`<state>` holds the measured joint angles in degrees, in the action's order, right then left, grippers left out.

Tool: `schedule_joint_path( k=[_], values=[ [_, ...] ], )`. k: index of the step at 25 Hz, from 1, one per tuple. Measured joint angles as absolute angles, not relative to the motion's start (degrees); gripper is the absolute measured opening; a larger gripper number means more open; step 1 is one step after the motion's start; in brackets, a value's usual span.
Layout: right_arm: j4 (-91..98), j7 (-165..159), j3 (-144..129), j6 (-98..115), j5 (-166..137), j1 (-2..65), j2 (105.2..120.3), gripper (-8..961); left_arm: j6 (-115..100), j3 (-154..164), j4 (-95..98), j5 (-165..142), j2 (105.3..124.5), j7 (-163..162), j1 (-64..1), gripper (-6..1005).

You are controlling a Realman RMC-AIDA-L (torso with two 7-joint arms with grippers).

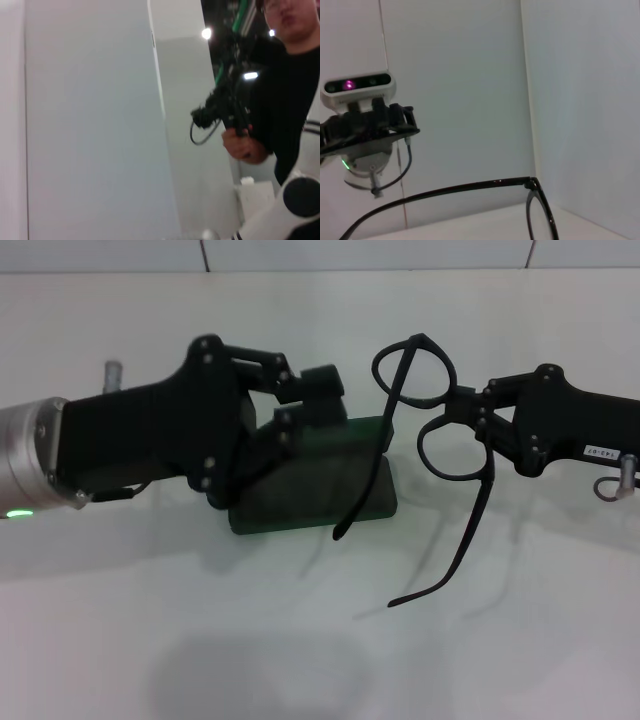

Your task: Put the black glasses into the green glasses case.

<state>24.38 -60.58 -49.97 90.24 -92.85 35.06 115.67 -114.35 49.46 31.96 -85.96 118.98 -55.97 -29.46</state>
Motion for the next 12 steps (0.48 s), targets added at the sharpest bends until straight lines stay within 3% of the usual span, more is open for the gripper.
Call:
schedule_joint_path(
  k=[3, 12],
  values=[
    [23.7, -60.6, -49.9, 91.8, -91.6, 35.1, 115.75, 50, -114.7, 50.8, 31.7, -83.1, 119.45, -55.9, -29.5, 108],
    [20.4, -62.1, -49.9, 94.1, -88.2, 37.2, 115.54, 50, -115.3, 58.8, 31.7, -74.8, 119.45, -55.7, -29.4, 16]
  ],
)
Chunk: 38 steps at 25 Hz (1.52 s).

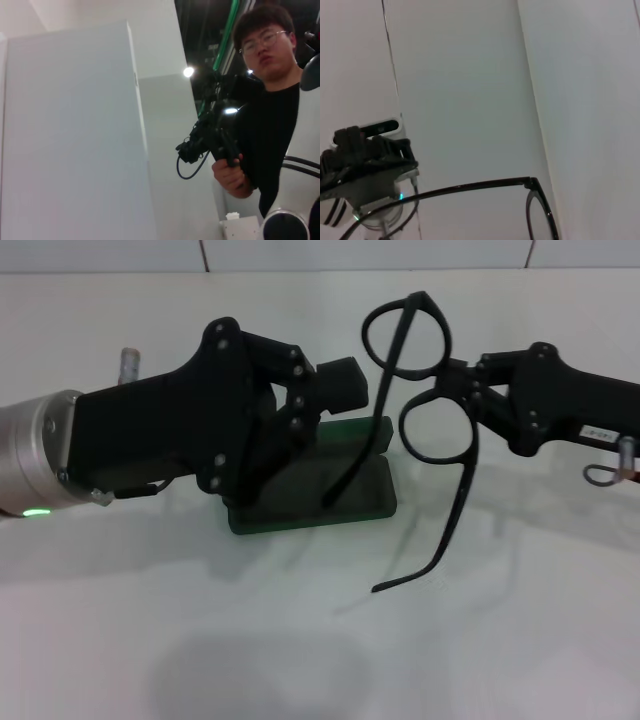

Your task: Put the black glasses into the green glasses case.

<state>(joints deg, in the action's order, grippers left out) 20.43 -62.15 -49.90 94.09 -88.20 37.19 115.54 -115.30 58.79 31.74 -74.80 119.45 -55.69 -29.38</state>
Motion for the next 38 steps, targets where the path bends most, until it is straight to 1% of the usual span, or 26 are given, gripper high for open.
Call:
schedule_joint_path(
  k=[2, 9, 14, 38],
  values=[
    [19.6, -62.1, -50.2, 93.8, -88.2, 38.2, 115.71, 50, -115.3, 58.9, 31.6, -75.0, 119.52, -55.3, -29.5, -4],
    [16.6, -61.9, -52.4, 91.7, -88.5, 42.3, 116.16, 50, -114.9, 59.0, 27.4, -75.4, 119.52, -52.3, -30.9, 0],
    [14.4, -61.8, -53.4, 91.5, -87.6, 44.3, 116.2, 50, -114.0, 58.8, 25.1, -75.9, 119.3, -50.6, -31.7, 0],
    [11.9, -65.4, -54.1, 94.1, -83.0, 46.7, 116.19, 49, -111.7, 59.1, 25.0, -76.3, 119.6, -49.1, -32.1, 1]
  ],
)
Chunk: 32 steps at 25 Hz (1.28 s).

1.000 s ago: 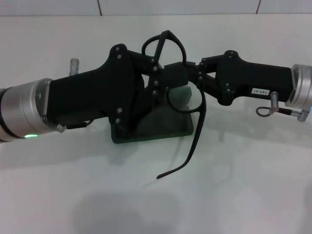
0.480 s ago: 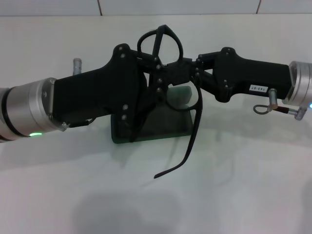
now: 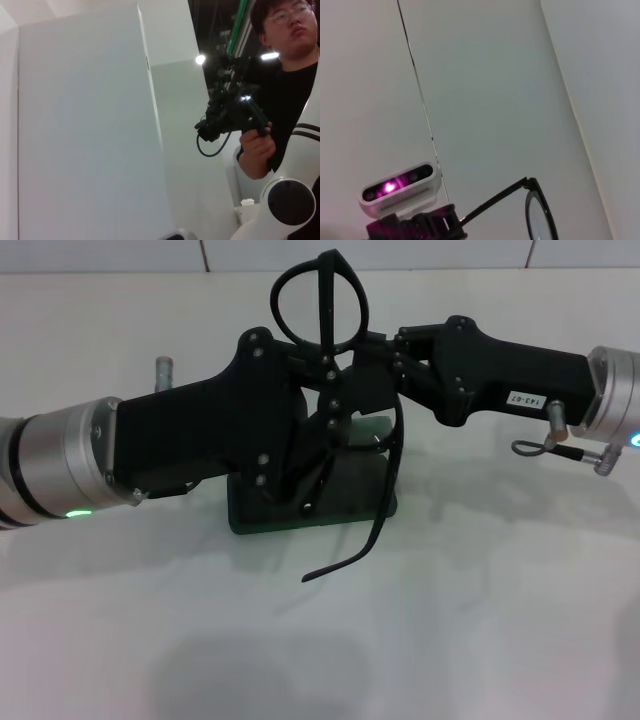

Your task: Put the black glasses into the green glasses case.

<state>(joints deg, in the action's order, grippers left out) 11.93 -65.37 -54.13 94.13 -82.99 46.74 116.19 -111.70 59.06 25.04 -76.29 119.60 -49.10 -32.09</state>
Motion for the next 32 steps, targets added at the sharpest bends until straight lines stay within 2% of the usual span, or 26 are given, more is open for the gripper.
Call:
schedule_joint_path(
  k=[32],
  values=[
    [11.9, -68.5, -54.2, 96.4, -82.3, 47.1, 116.19, 49, -103.4, 59.1, 24.9, -75.6, 120.24, -44.8, -32.0, 2]
  ],
)
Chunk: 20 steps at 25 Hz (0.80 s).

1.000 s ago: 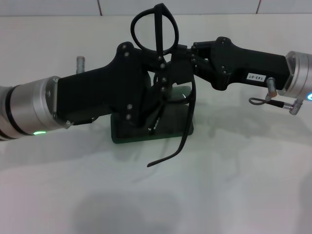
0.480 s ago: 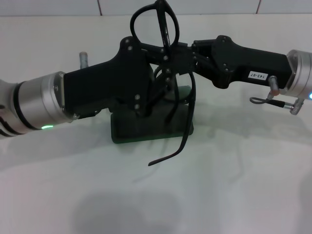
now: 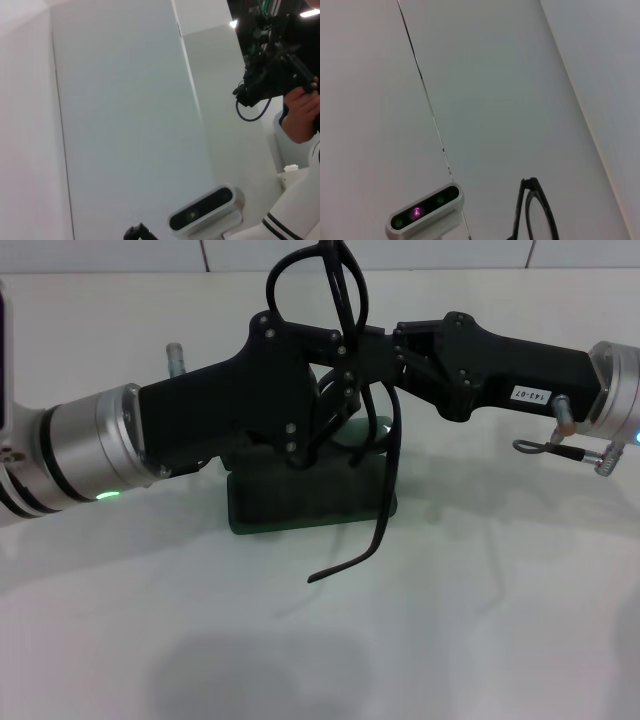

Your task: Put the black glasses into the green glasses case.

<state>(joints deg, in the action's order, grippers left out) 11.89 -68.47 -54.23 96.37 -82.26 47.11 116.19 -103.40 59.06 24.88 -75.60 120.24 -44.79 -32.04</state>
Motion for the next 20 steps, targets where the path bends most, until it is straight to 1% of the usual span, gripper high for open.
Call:
schedule_joint_path(
  k=[20],
  values=[
    [11.9, -69.2, -54.3, 97.5, -81.5, 47.0, 116.19, 49, -102.7, 59.1, 23.5, -75.5, 120.4, -43.2, -32.7, 2]
  ],
)
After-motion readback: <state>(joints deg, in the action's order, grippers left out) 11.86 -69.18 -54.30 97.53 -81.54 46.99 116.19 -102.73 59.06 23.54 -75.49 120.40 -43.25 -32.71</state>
